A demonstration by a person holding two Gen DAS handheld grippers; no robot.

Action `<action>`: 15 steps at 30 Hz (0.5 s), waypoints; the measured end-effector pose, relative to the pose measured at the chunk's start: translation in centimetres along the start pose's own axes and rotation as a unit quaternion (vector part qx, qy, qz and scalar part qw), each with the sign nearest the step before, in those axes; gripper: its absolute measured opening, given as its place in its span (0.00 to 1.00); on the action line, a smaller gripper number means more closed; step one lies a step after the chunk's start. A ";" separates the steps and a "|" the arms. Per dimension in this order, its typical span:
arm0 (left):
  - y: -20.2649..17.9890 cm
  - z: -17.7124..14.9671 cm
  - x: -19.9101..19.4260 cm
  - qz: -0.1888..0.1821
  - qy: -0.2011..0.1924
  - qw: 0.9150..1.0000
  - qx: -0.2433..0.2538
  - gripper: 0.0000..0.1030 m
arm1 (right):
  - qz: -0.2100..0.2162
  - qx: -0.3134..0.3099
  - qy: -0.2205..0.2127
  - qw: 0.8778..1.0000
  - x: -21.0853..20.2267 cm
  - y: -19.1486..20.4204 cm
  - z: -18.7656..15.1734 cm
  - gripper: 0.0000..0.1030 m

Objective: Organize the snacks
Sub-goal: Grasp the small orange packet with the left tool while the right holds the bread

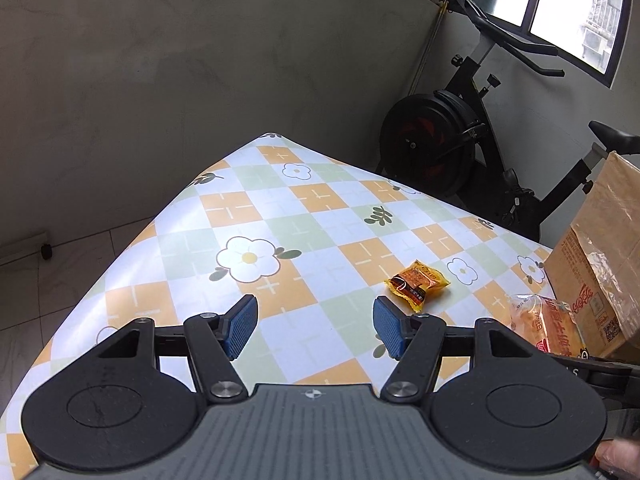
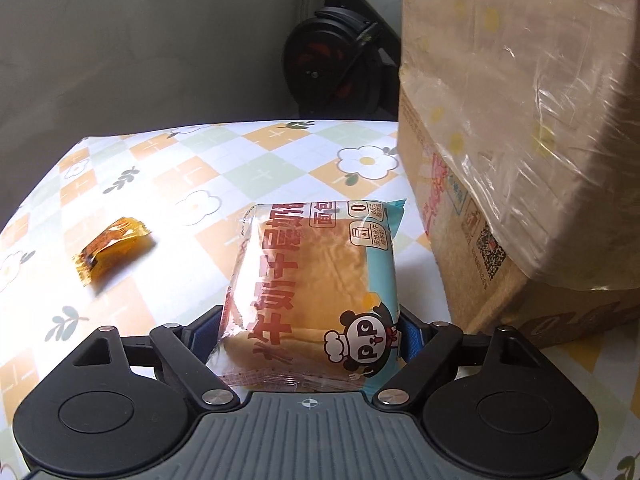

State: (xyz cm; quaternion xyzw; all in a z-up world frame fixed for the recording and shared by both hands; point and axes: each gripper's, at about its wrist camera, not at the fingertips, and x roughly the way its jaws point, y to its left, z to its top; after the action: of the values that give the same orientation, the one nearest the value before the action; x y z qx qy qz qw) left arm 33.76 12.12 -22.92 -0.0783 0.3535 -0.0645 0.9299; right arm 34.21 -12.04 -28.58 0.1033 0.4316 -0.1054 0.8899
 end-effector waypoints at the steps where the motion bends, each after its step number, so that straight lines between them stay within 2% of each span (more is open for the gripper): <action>1: -0.2 0.0 0.3 0.000 0.002 1.000 0.003 0.65 | 0.016 -0.017 0.003 1.000 -0.2 0.1 -0.2 0.76; 4: -1.0 0.0 1.4 -0.002 0.010 1.000 0.012 0.65 | 0.058 -0.067 0.010 0.996 -0.8 0.7 -0.7 0.76; 7: -1.9 0.0 2.8 -0.008 0.017 1.000 0.020 0.65 | 0.080 -0.097 0.018 0.992 -1.3 1.4 -0.7 0.76; 12: -4.4 0.7 6.2 -0.040 0.026 0.998 0.052 0.71 | 0.083 -0.102 0.025 0.991 -1.0 1.2 -0.2 0.83; 15: -5.8 1.3 8.8 -0.066 0.037 0.995 0.068 0.71 | 0.082 -0.099 0.023 0.991 -0.9 0.8 -0.1 0.86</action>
State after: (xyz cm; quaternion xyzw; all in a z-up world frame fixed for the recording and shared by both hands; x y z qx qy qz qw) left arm 40.83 5.06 -26.55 -0.0356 0.3763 -0.1526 0.9132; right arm 33.83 -11.16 -27.82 0.0524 0.4503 0.0136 0.8912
